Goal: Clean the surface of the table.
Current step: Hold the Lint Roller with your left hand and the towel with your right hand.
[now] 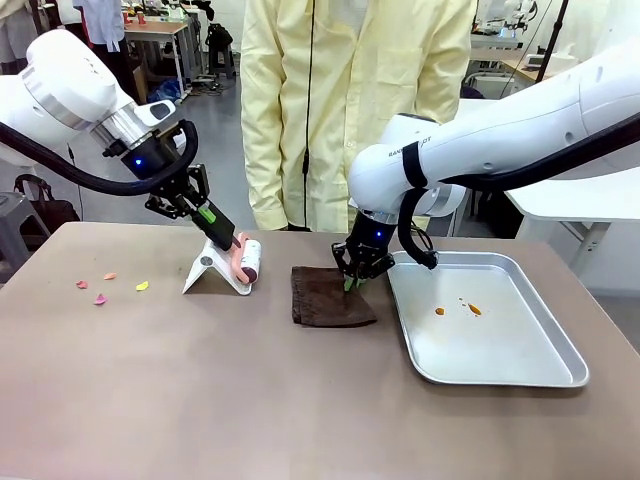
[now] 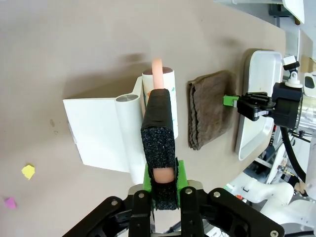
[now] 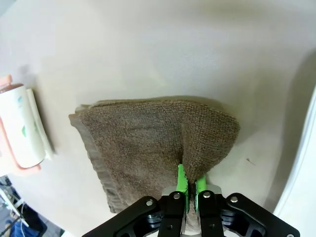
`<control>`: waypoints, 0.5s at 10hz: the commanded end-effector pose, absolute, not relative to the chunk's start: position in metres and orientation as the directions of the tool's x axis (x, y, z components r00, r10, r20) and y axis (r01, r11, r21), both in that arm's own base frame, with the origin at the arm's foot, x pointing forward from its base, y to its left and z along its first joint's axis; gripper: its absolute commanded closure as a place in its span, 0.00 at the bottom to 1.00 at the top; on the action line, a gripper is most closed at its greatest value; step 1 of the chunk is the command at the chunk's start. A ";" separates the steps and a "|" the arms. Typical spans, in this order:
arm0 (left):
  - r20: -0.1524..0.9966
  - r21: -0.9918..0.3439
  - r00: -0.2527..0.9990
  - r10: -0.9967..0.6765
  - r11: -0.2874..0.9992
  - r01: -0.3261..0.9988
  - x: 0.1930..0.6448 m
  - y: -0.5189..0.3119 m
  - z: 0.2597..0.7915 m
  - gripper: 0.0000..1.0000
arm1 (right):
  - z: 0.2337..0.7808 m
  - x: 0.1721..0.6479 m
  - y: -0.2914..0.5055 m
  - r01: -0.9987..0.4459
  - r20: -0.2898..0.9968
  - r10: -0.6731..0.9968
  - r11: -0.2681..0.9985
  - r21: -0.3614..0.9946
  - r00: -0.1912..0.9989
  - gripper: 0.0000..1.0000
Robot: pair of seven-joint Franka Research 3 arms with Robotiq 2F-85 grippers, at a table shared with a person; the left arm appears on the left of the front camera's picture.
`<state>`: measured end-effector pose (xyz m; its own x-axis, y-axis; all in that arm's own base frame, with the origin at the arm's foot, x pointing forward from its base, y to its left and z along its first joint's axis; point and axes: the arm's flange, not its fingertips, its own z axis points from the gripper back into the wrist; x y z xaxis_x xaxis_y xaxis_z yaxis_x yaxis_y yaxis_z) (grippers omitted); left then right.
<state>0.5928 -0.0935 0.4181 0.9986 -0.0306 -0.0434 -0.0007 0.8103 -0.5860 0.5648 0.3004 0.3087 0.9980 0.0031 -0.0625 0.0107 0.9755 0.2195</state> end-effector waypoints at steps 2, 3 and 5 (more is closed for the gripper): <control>-0.001 -0.619 1.000 -0.029 0.785 0.022 0.587 -0.095 0.424 1.00 | 0.313 0.560 0.293 0.002 -0.052 0.012 0.964 0.265 0.999 1.00; 0.015 -0.625 1.000 -0.021 0.780 0.026 0.585 -0.095 0.427 1.00 | 0.315 0.557 0.291 -0.003 -0.043 0.016 0.959 0.285 0.999 1.00; 0.085 -0.661 0.996 -0.035 0.746 0.083 0.569 -0.098 0.444 1.00 | 0.326 0.551 0.283 -0.017 -0.024 0.029 0.920 0.391 0.999 1.00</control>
<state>0.5880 -0.0974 0.4372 0.9994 -0.0251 0.0250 0.0352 0.7764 -0.6292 0.5645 0.2976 0.3197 0.9988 0.0061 -0.0482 0.0084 0.9549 0.2969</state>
